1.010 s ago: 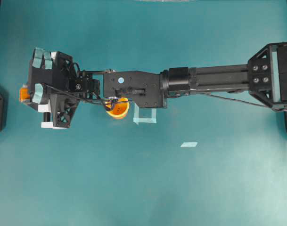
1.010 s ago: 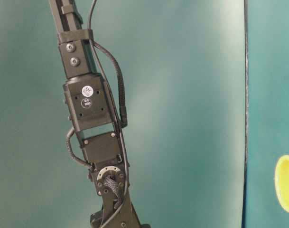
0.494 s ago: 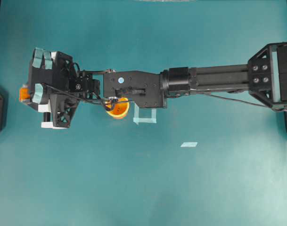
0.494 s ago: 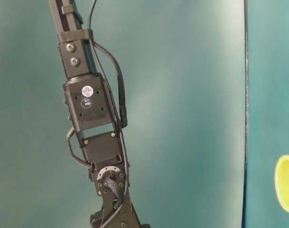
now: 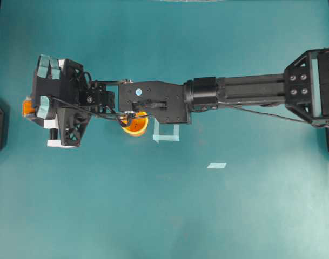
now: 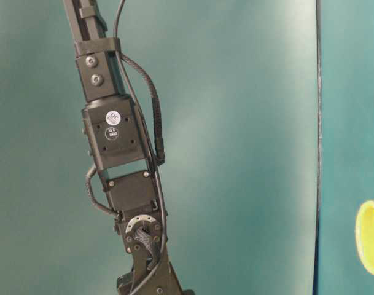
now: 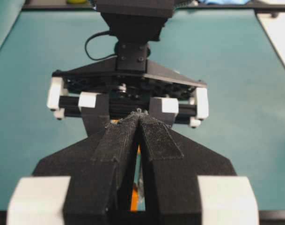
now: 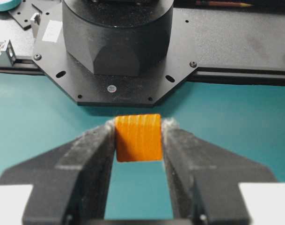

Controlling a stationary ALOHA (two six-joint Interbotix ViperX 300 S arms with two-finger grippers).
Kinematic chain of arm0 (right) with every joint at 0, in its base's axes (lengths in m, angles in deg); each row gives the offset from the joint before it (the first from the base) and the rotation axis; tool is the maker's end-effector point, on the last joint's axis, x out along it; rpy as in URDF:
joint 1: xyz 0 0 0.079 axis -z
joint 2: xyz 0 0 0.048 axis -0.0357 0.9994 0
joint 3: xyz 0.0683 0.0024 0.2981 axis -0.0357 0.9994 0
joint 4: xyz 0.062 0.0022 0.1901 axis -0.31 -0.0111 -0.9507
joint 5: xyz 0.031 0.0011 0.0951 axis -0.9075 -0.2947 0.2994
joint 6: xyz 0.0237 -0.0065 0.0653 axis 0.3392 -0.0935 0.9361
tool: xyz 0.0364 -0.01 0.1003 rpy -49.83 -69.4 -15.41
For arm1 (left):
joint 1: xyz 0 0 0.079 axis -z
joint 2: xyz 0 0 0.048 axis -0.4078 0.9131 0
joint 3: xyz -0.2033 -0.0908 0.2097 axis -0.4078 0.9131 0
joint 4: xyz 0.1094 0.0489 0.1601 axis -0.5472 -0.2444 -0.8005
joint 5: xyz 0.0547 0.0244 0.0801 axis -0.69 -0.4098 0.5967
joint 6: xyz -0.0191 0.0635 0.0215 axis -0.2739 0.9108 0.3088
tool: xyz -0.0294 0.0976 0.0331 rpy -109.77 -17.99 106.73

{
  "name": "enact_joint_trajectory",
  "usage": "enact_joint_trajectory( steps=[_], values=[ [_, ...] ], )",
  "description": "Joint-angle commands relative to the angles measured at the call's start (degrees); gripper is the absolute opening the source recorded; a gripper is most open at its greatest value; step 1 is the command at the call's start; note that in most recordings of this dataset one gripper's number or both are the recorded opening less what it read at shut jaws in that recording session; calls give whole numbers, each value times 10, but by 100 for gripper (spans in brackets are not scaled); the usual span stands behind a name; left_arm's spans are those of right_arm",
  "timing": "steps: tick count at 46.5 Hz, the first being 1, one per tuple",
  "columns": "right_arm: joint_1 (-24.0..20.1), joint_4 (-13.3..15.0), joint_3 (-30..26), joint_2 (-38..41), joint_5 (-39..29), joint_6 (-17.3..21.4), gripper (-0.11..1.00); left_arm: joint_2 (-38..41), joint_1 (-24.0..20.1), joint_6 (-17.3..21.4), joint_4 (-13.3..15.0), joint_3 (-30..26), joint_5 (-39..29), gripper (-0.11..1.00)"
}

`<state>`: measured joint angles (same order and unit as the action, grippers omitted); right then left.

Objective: Move the block to the left with right arm.

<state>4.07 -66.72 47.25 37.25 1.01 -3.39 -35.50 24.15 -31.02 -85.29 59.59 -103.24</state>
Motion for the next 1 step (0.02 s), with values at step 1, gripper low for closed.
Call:
enact_joint_trajectory(
  steps=[1],
  values=[
    [-2,-1,-17,-17,7,3,40,4,1,1,-1,-18,6,0]
  ],
)
